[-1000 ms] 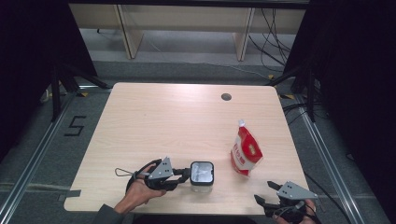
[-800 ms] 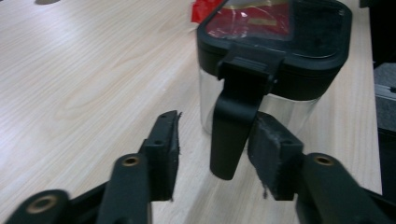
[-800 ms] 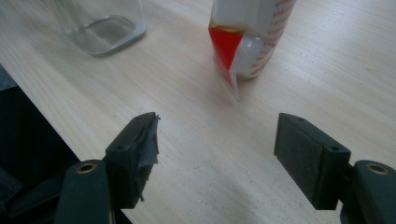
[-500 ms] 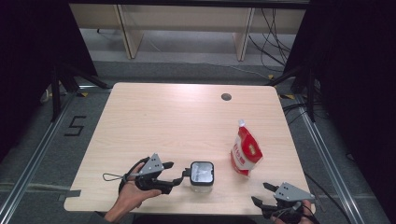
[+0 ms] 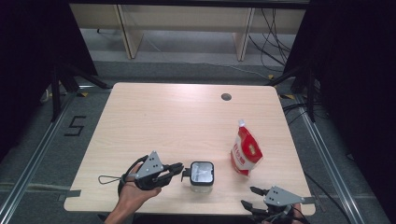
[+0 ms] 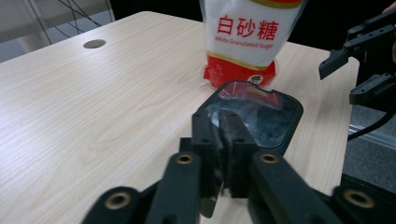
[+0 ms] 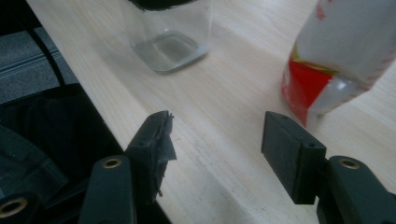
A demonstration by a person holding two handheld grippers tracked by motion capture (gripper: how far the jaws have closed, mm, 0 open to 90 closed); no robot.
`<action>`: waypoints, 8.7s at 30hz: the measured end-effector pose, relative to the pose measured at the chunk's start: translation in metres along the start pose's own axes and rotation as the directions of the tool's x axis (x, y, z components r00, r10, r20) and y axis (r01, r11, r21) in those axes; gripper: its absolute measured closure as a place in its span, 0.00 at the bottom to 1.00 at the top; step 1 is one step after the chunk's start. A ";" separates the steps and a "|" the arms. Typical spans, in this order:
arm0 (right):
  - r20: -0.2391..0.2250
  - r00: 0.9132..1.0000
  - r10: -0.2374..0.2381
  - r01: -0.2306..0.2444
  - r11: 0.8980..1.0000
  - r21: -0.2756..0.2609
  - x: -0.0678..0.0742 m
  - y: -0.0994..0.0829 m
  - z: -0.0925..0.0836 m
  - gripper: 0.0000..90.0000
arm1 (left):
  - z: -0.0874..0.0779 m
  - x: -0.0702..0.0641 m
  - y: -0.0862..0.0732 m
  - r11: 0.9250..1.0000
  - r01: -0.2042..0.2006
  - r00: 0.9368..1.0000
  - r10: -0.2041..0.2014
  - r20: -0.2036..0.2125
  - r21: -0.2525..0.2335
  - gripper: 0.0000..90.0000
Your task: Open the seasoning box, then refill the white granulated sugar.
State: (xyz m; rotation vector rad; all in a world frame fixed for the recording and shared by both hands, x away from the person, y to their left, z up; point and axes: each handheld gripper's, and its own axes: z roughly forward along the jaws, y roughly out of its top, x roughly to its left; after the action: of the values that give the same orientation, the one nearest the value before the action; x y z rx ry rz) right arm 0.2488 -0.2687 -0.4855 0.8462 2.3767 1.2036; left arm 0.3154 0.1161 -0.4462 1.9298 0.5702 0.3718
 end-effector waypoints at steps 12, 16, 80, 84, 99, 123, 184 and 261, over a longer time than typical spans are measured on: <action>-0.021 1.000 0.021 -0.021 0.999 -0.028 0.008 0.008 0.011 0.56 | 0.019 -0.004 -0.005 1.000 0.009 1.000 -0.009 0.016 0.024 0.99; -0.029 1.000 -0.001 -0.001 0.998 -0.063 0.013 0.013 0.016 0.67 | 0.019 -0.004 -0.005 1.000 0.013 1.000 -0.014 0.014 0.017 0.99; -0.033 0.994 -0.102 0.096 0.985 -0.142 0.028 0.051 0.053 0.98 | 0.018 -0.004 -0.014 0.995 0.089 0.996 -0.089 0.014 -0.039 0.99; -0.034 0.994 -0.105 0.099 0.984 -0.149 0.027 0.053 0.055 0.98 | 0.018 -0.003 -0.014 0.995 0.086 0.996 -0.086 0.016 -0.040 0.99; -0.039 0.993 -0.113 0.105 0.979 -0.175 0.027 0.065 0.061 0.98 | 0.018 -0.003 -0.016 0.994 0.096 0.995 -0.095 0.014 -0.050 0.99; -0.035 0.990 -0.136 0.125 0.967 -0.223 0.028 0.081 0.060 0.98 | 0.029 0.016 -0.050 1.000 0.011 0.995 -0.014 0.095 0.027 0.54; -0.081 0.963 -0.258 0.232 0.943 -0.239 0.072 0.145 0.090 1.00 | 0.036 -0.001 -0.047 0.992 -0.080 0.997 0.078 0.021 0.100 0.83; 0.155 0.964 0.215 -0.198 0.973 -0.119 -0.013 0.011 0.010 0.26 | -0.003 -0.015 -0.053 0.981 0.071 0.997 -0.078 0.030 0.180 0.25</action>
State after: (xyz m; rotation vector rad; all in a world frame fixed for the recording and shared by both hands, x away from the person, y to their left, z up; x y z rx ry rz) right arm 0.2685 -0.2655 -0.4818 1.1372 2.1155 1.2661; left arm 0.2895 0.1287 -0.4936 2.0756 0.6681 0.2434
